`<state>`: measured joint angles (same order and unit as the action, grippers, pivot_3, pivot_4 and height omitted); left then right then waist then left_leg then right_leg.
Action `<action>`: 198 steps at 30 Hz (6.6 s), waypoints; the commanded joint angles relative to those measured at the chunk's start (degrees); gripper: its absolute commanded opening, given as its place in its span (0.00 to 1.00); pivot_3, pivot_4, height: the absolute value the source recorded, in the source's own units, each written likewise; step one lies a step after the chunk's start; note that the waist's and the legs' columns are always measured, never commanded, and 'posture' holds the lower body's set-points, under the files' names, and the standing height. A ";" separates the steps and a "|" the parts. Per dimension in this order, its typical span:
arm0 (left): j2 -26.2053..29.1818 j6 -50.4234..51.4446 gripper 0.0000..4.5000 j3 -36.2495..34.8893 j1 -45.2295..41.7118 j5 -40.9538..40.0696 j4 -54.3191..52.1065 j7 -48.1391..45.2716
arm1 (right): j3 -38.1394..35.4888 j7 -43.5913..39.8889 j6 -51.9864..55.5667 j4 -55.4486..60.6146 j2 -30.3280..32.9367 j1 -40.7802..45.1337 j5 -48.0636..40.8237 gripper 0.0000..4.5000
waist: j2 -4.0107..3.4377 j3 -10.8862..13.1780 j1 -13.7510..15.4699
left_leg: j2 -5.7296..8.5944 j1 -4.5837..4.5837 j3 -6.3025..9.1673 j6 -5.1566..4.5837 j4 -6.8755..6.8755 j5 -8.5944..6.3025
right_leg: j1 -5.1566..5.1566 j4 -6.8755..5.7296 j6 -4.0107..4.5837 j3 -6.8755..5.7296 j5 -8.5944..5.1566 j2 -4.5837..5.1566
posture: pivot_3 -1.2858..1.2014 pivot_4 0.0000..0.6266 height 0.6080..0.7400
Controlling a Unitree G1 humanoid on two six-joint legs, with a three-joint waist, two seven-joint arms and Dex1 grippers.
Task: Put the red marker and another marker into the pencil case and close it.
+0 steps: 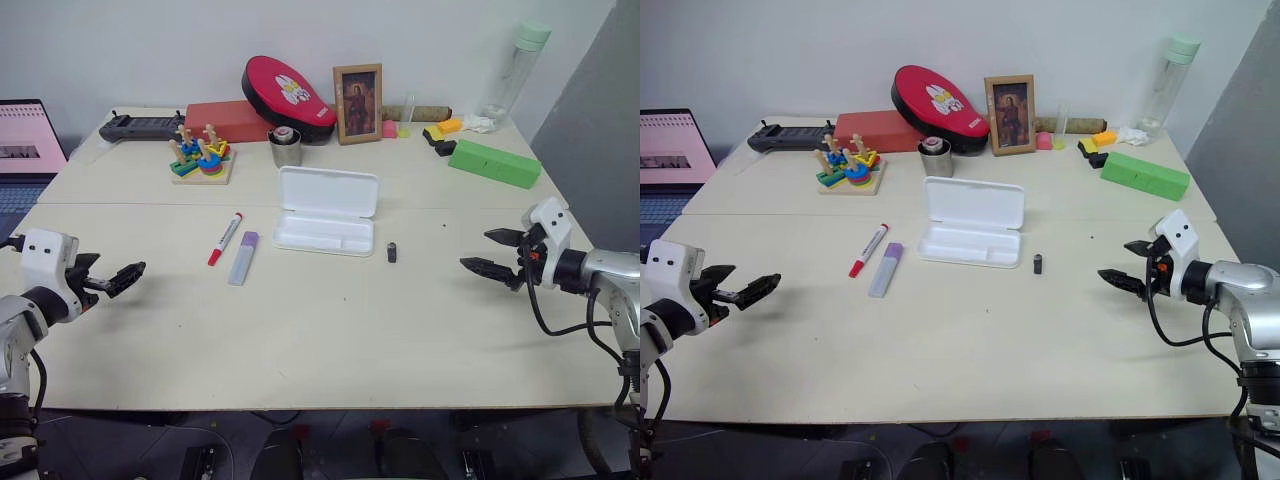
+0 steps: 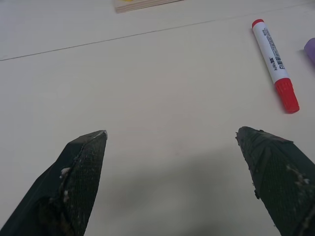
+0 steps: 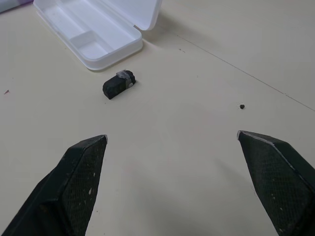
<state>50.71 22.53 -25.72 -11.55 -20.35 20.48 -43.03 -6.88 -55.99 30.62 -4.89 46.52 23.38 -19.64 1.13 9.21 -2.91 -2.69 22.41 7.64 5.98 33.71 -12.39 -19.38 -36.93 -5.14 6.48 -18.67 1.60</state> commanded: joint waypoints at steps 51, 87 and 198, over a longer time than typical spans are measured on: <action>-7.93 -0.11 1.00 12.60 -5.10 -10.09 -24.34 -19.32 | 27.22 -8.20 -26.10 -58.68 -32.93 43.89 28.07 0.77 | -0.05 0.03 -0.90 | 0.00 -0.07 0.06 0.00 0.06 0.01 | 0.01 -0.13 0.01 -0.06 0.02 -0.02 | 0.52 0.24 1.00; -6.75 3.34 1.00 11.01 -1.97 -11.20 -26.70 -18.89 | 27.61 -19.37 -30.99 -29.27 -26.23 27.57 29.14 0.01 | -0.04 0.02 -1.84 | -0.01 -0.07 0.07 0.00 0.08 0.01 | 0.06 -0.14 0.01 -0.09 0.02 -0.02 | 0.52 0.24 1.00; -23.75 -24.10 0.10 44.56 -51.38 23.18 28.86 -36.45 | 2.46 1.99 11.41 22.99 -4.99 13.47 -10.85 1.00 | -0.08 0.04 -0.15 | -0.01 0.42 0.17 -0.07 0.16 0.05 | -0.21 -0.06 0.00 -0.86 0.02 0.20 | 0.52 0.24 1.00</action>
<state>27.06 -0.65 18.91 -62.87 2.40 50.16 -79.34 -2.22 -54.73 42.04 15.72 40.59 36.74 -29.42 1.05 9.26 -3.06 -2.69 22.83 7.81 5.89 33.87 -12.33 -19.58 -37.00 -5.14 5.63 -18.65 1.79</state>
